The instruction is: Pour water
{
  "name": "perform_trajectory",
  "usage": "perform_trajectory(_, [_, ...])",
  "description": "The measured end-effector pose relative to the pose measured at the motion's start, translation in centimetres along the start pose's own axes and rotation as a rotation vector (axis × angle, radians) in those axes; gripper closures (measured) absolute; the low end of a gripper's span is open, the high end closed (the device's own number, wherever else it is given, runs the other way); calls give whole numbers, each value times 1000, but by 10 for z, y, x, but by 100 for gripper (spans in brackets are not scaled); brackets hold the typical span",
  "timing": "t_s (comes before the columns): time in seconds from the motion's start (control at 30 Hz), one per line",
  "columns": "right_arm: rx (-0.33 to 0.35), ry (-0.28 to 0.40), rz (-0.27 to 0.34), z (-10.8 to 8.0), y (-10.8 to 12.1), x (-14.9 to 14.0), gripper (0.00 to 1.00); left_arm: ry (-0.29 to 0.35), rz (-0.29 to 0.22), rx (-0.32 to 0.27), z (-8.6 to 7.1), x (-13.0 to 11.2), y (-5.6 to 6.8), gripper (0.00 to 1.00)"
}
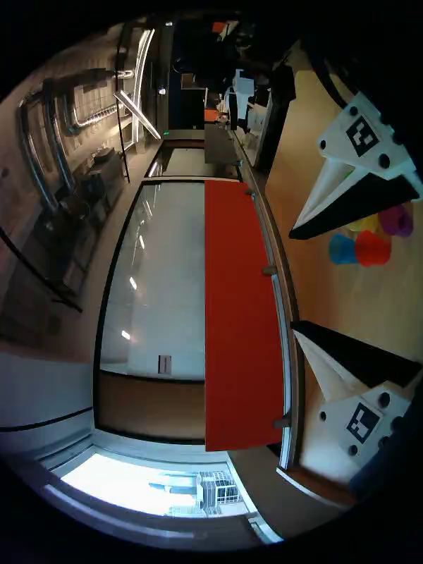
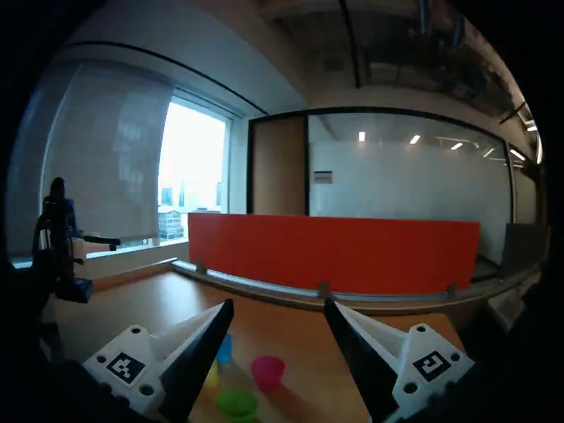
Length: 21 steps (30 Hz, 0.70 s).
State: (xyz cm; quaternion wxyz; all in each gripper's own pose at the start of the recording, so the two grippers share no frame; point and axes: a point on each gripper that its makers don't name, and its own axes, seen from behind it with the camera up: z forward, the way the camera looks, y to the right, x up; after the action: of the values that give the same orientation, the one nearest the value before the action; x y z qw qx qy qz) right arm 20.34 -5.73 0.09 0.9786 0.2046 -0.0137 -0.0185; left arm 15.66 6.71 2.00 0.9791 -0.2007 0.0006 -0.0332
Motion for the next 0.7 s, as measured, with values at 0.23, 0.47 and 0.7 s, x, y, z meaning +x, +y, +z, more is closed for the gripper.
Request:
perform_trajectory(0.23, [86,-1,-44,0,-22,8,1,-20,0,-60,1,-1,9,15])
perform_trajectory(0.47, [113,-18,-38,2,-26,5,1,-46,12,-103,4,-5,18,15])
perform_trajectory(0.7, [139,-39,-35,5,-26,1,1,-65,35,-154,8,-4,30,15])
